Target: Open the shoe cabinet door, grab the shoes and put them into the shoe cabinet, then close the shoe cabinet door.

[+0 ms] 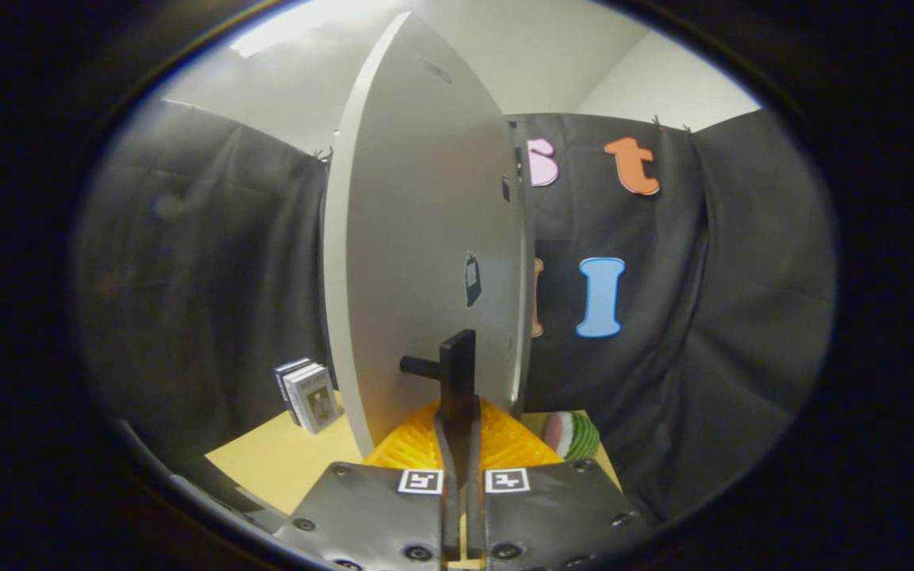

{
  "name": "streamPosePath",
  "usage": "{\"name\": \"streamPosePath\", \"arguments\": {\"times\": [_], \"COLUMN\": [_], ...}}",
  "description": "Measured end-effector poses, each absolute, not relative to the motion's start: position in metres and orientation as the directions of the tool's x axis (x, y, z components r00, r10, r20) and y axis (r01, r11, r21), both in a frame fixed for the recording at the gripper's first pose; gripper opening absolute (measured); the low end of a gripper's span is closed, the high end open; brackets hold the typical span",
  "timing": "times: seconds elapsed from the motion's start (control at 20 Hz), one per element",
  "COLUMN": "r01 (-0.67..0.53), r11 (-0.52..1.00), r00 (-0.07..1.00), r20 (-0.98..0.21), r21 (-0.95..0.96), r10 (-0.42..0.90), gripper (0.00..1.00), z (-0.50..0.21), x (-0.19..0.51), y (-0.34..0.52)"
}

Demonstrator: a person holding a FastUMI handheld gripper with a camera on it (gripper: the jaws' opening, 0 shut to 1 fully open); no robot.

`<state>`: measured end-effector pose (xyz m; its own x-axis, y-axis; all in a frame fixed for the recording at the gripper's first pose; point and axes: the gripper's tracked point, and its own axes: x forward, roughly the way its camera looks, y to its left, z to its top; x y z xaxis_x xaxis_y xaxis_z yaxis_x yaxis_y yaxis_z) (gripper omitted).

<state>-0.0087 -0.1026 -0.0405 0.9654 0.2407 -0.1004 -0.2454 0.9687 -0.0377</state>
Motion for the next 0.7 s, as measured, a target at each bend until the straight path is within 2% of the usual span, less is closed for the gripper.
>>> {"name": "streamPosePath", "arguments": {"times": [0.7], "r01": [-0.149], "r11": [0.989], "r00": [0.983], "r20": [-0.112], "r21": [0.002], "r10": [0.149], "gripper": [0.02], "z": [-0.039], "x": [0.012], "y": [-0.195]}}
